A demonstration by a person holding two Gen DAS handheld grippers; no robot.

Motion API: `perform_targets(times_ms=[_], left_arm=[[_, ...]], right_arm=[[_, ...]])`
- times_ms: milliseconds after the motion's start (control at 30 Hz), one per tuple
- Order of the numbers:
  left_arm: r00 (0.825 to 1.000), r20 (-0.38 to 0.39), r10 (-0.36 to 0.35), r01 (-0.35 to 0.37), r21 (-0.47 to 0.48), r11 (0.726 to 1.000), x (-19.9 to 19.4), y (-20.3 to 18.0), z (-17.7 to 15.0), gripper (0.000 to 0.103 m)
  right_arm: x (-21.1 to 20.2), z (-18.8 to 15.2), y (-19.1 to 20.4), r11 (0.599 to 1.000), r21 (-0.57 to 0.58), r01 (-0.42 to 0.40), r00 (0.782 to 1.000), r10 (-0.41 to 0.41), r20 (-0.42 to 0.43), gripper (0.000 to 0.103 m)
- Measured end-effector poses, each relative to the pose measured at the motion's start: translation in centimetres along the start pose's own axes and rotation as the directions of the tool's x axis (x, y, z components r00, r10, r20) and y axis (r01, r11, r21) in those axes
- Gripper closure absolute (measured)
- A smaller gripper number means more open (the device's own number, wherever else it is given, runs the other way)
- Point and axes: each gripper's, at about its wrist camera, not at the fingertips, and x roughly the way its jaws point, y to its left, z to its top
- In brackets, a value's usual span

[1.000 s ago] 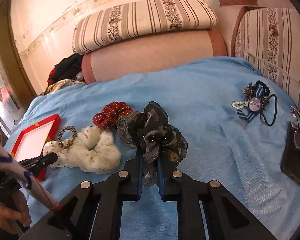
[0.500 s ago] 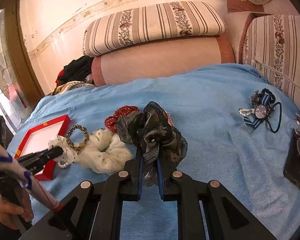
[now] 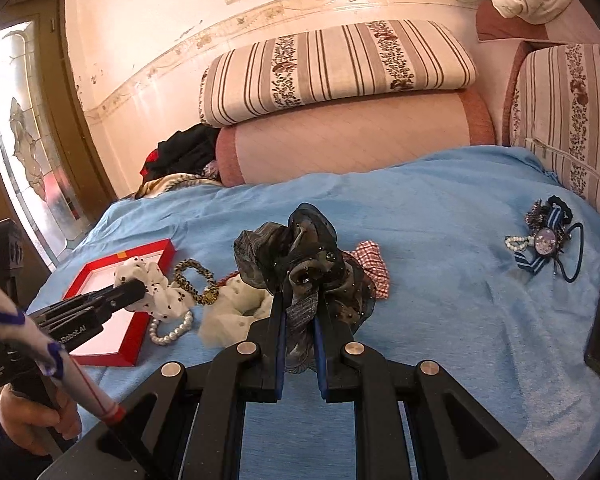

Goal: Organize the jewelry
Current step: 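Carry the white scrunchie with the left gripper while the right carries the black one to the tray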

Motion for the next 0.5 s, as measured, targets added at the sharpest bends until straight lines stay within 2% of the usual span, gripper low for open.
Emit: perform_targets(times_ms=[500], left_arm=[[0.998,0.031,0.054,-0.054,0.002,0.999,-1.2,1.5,0.3,0.087]], right_arm=[[0.7,-0.3,1.4,1.0,-0.004,-0.02,1.0,0.02,-0.005,0.09]])
